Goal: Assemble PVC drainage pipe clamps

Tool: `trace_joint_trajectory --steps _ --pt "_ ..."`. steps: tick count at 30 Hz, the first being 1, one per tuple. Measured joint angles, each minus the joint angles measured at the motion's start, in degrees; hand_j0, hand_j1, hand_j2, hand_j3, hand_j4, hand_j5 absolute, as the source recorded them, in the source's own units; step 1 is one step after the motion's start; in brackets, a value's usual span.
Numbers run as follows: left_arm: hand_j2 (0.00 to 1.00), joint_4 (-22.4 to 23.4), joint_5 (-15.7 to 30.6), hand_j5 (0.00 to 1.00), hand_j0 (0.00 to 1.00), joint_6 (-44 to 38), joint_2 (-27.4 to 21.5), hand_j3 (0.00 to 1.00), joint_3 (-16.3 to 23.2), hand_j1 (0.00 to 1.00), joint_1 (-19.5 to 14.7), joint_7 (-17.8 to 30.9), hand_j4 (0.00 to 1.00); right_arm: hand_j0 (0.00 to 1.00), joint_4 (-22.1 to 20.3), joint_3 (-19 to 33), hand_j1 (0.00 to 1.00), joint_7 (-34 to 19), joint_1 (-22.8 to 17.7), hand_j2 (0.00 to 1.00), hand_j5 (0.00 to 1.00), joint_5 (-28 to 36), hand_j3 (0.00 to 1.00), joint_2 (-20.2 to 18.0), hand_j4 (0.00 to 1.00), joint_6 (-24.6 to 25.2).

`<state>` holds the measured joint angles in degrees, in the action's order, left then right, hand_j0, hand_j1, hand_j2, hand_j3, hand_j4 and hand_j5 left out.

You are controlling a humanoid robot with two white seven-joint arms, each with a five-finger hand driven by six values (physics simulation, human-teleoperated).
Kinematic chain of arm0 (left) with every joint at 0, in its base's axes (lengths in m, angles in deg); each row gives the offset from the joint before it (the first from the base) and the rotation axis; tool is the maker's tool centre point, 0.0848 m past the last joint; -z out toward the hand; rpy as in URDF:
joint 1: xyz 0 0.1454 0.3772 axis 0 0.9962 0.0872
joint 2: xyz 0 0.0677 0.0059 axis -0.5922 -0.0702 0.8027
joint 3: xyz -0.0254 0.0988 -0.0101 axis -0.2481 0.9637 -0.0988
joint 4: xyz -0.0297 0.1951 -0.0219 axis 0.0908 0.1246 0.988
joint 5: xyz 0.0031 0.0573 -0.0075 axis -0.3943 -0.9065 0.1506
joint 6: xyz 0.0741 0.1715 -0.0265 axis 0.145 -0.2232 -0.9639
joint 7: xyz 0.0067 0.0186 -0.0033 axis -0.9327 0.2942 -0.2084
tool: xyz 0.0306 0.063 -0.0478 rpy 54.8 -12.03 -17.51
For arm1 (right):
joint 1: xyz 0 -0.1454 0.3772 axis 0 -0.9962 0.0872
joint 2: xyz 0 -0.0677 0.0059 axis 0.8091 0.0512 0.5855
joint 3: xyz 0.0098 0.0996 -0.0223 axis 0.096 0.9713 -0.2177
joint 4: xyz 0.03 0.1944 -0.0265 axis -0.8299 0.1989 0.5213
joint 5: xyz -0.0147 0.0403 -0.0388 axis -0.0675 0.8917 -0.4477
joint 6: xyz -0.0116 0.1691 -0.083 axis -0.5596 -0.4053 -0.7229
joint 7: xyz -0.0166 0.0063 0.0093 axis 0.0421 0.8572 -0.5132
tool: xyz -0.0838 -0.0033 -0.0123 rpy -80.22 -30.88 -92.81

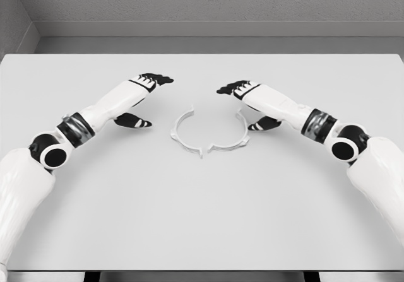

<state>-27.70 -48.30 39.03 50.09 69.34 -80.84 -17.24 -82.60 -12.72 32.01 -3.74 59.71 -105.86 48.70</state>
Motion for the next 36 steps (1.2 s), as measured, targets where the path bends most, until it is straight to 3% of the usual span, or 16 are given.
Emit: trace_joint_trajectory --steps 13,16,20,25,28,34,36 --pt "1.0 0.0 0.0 1.0 1.0 0.0 -0.3 1.0 0.0 1.0 0.0 0.0 1.0 1.0 0.2 -1.4 1.0 0.0 1.2 1.0 1.0 0.0 1.0 1.7 1.0 0.8" --pt "1.0 0.0 0.0 1.0 1.0 0.0 -0.3 1.0 0.0 1.0 0.0 0.0 1.0 1.0 1.3 -1.0 1.0 0.1 3.6 1.0 1.0 0.3 1.0 1.6 1.0 0.8" --pt "1.0 0.0 0.0 1.0 1.0 0.0 -0.3 1.0 0.0 1.0 0.0 0.0 1.0 1.0 1.0 3.6 1.0 0.0 2.8 1.0 1.0 0.8 1.0 -0.7 1.0 0.3" --pt "1.0 0.5 -0.1 1.0 1.0 0.0 0.4 1.0 0.4 1.0 -0.1 0.0 1.0 1.0 -7.8 9.5 1.0 0.0 -4.0 1.0 1.0 7.7 1.0 -10.6 1.0 -0.4" --pt "1.0 0.9 -0.5 1.0 1.0 0.0 1.7 1.0 0.8 1.0 -0.1 0.0 1.0 1.0 -11.7 13.2 1.0 0.0 -10.9 1.0 1.0 11.3 1.0 -15.0 1.0 -1.0" --pt "1.0 1.2 -0.7 1.0 1.0 0.0 3.1 1.0 1.6 1.0 -0.1 0.0 1.0 1.0 -15.2 23.0 1.0 0.0 -22.1 1.0 1.0 13.1 1.0 -17.3 1.0 -1.3" --pt "1.0 1.2 -0.8 1.0 1.0 0.0 3.3 1.0 1.8 1.0 -0.1 0.0 1.0 1.0 -15.2 25.3 1.0 0.1 -22.8 1.0 1.0 13.2 1.0 -17.3 1.0 -1.3"
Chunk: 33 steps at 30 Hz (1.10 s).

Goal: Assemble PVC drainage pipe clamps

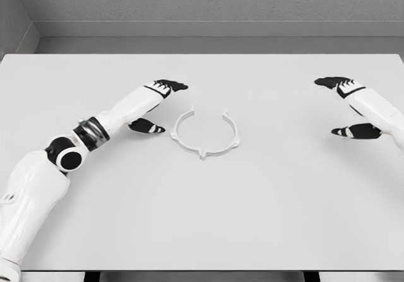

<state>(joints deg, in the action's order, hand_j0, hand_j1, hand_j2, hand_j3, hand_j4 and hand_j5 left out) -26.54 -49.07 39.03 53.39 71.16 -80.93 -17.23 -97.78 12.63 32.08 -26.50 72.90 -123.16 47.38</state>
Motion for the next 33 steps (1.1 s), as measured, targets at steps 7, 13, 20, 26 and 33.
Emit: trace_joint_trajectory --steps 7,13,20,26,33 --pt "1.0 0.0 -0.1 1.0 1.0 0.0 0.7 1.0 0.4 1.0 0.0 0.0 1.0 1.0 0.1 2.3 1.0 0.1 -0.9 1.0 1.0 0.3 1.0 0.0 1.0 0.0" --pt "1.0 0.1 -0.1 1.0 1.0 0.0 0.8 1.0 0.4 1.0 0.1 0.0 1.0 1.0 0.0 2.5 1.0 0.1 -0.9 1.0 1.0 0.3 1.0 0.0 1.0 0.0" --pt "1.0 0.1 -0.1 1.0 1.0 0.0 1.2 1.0 0.4 1.0 0.2 0.0 1.0 1.0 -0.3 2.3 1.0 0.1 -0.5 1.0 1.0 0.3 1.0 0.0 1.0 0.0" --pt "1.0 0.0 -0.1 1.0 1.0 0.0 1.5 1.0 0.4 1.0 0.2 0.1 1.0 1.0 -0.4 2.2 1.0 0.1 -0.4 1.0 1.0 0.3 1.0 0.0 1.0 0.0" --pt "1.0 -0.1 -0.2 1.0 1.0 0.0 2.1 1.0 0.4 1.0 0.2 0.1 1.0 1.0 -0.5 2.0 1.0 0.1 -0.3 1.0 1.0 0.3 1.0 0.2 1.0 0.0"
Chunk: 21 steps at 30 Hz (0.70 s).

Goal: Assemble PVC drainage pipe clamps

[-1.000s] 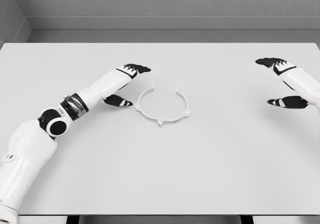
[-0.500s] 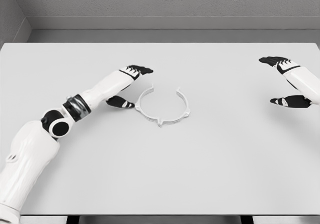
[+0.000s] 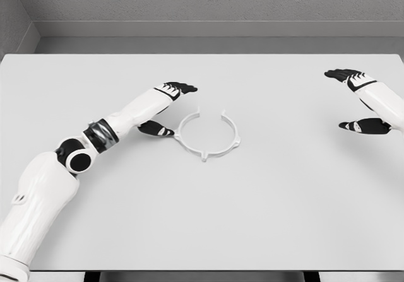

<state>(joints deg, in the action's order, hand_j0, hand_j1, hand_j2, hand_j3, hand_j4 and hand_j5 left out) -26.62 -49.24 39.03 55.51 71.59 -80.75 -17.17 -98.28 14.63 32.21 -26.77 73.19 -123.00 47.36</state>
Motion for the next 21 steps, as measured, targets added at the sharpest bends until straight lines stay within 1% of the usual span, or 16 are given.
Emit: trace_joint_trajectory --steps 21 --pt "1.0 0.1 -1.6 1.0 1.0 0.0 2.5 1.0 0.4 1.0 0.2 0.0 1.0 1.0 -0.2 -0.3 1.0 -0.1 0.3 1.0 1.0 -0.3 1.0 0.1 1.0 0.0"
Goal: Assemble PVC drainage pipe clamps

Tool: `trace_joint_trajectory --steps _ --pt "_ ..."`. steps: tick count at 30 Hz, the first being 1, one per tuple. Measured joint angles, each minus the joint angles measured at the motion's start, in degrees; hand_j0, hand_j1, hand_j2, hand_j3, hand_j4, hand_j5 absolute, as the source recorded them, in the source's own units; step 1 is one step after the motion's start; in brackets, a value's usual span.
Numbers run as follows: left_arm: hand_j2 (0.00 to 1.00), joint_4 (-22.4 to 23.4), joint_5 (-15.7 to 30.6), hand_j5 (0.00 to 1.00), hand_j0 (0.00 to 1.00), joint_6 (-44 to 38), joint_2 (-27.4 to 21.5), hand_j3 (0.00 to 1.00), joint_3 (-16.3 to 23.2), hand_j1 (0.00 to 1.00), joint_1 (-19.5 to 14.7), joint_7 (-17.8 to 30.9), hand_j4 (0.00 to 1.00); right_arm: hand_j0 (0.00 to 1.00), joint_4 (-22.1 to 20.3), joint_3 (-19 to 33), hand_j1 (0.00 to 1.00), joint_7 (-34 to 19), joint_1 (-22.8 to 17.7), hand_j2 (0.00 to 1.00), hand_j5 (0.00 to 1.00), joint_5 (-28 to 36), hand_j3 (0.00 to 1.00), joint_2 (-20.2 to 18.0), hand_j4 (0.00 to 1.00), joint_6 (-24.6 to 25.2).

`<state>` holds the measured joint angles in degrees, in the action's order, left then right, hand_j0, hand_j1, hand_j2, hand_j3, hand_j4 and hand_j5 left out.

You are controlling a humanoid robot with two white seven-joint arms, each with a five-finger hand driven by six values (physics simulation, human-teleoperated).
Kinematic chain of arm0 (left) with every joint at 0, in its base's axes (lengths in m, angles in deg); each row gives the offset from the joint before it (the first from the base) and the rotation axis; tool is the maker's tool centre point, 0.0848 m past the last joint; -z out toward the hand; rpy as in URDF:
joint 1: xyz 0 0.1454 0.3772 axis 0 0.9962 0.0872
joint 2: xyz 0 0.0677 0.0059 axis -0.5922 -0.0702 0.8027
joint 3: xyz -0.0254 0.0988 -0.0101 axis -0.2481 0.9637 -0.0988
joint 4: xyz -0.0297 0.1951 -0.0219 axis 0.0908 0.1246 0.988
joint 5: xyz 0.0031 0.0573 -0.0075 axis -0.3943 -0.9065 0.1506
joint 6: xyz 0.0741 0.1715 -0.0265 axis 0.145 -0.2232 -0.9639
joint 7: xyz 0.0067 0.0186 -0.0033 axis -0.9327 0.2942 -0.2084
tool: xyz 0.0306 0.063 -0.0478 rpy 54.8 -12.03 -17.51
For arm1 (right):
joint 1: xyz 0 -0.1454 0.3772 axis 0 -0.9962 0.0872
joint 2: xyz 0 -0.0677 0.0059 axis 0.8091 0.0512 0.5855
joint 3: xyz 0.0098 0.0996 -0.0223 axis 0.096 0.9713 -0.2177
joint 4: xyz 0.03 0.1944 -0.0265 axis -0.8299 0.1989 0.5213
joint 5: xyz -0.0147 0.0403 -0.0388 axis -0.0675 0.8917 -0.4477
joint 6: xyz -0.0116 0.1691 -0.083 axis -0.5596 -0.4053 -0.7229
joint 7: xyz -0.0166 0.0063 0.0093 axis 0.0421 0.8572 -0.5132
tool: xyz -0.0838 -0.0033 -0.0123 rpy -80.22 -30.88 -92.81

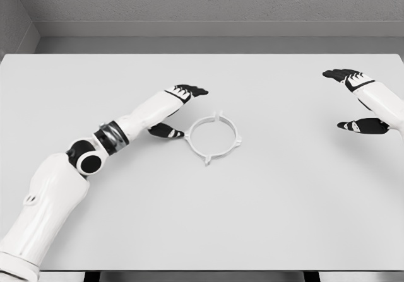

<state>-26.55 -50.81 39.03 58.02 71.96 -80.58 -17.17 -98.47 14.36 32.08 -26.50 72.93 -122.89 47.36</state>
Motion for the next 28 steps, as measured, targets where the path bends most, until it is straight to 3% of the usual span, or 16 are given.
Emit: trace_joint_trajectory --steps 14,28 --pt "1.0 0.6 -0.5 1.0 1.0 0.0 -0.5 1.0 -1.2 1.0 -1.5 0.0 1.0 1.0 0.0 0.0 1.0 -0.1 0.1 1.0 1.0 0.0 1.0 0.1 1.0 0.0" --pt "1.0 2.7 0.1 1.0 1.0 0.0 -15.0 1.0 -15.5 1.0 -0.8 -0.1 1.0 1.0 0.1 0.0 1.0 -0.1 0.2 1.0 1.0 -0.1 1.0 0.3 1.0 0.0"
